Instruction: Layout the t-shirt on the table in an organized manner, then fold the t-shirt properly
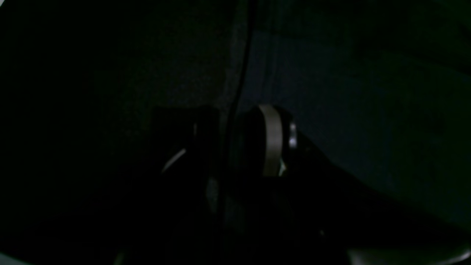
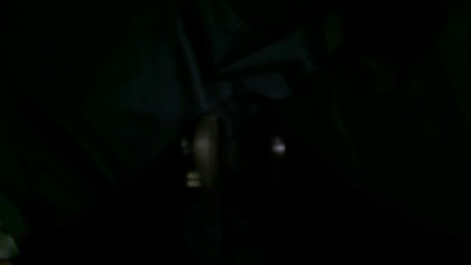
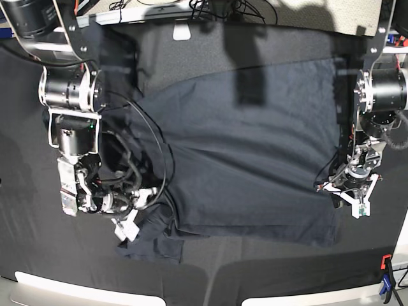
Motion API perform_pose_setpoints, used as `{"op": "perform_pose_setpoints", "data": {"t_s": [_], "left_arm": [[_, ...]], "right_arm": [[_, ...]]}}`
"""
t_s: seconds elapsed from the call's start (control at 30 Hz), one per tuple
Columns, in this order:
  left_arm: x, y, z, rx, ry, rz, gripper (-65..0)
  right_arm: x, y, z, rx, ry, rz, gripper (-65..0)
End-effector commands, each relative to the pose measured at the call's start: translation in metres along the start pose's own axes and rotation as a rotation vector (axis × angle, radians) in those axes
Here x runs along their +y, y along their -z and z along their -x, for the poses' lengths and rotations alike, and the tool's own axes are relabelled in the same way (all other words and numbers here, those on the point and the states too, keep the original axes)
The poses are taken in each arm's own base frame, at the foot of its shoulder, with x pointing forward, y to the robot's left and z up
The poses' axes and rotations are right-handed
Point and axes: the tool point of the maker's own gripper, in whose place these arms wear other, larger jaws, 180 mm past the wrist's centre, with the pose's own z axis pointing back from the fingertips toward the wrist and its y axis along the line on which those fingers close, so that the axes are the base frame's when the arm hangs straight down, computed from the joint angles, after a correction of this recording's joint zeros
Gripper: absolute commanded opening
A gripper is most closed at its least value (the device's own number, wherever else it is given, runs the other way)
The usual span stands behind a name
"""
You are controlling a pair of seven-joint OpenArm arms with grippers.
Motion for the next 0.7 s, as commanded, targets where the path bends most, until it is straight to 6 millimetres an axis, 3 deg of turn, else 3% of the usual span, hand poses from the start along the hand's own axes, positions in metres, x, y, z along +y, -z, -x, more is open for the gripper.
{"op": "perform_pose_setpoints", "data": {"t_s": [0.0,0.07,0.33,0.6,0.67], "left_arm": [[0.011,0.003,-0.019,-0.029,0.008,-0.027,-46.7],[0.011,0.003,-0.018,-0.026,0.009,-0.026,-46.7],[0.012,-0.001,-0.001,0.001,0.015,-0.027,-46.7],[0.012,-0.001,0.001,0.005,0.016,-0.027,-46.7],[0.015,-0.002,0.000,0.005,0.017,-0.031,-46.7]], "right_arm": [[-0.009,-0.019,-0.034,-0.088,-0.026,0.021,-61.3],[-0.019,-0.028,-0.042,-0.120,-0.029,0.043,-65.0],[-0.083,-0.085,-0.067,-0.156,-0.047,0.249,-65.0],[-0.141,-0.129,-0.068,-0.207,-0.007,0.459,-65.0],[-0.147,-0.135,-0.068,-0.213,-0.008,0.477,-64.7]]}}
